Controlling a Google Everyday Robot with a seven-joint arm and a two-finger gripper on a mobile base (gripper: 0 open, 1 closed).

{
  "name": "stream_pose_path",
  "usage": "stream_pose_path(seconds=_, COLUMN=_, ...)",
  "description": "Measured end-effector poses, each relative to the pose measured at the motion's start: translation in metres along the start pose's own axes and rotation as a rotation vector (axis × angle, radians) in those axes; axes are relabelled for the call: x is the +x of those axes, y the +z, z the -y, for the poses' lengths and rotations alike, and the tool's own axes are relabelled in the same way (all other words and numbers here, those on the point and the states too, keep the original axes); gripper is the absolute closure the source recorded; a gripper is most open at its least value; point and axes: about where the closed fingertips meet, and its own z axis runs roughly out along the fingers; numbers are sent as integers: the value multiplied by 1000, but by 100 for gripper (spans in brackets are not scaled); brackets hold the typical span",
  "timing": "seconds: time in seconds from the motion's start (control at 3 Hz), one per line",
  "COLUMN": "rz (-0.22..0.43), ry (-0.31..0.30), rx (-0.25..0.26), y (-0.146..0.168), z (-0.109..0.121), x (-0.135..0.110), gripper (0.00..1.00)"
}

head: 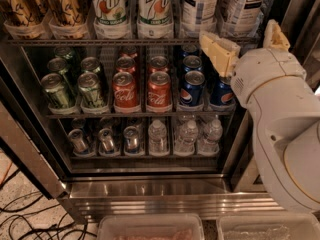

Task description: Pick blue plastic bottle from top shelf of fridge

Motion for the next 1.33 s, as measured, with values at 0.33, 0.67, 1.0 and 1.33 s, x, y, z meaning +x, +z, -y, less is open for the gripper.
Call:
stream_pose_path(seconds=0.33, rz=0, ry=6, rx=-6, y=6, z=0, x=0, gripper=39)
stream_pose_path(seconds=0.67, rz=-1, ry=28, rx=-11, y=14, z=0, x=1, gripper=42)
stream_pose_path(seconds=1.0, rz=2, ry=64, rx=-12, y=25, z=3, x=4, gripper=37)
stream_pose_path(seconds=1.33, rz=7, ry=88, rx=-4, y=36, z=7, x=6, gripper=37)
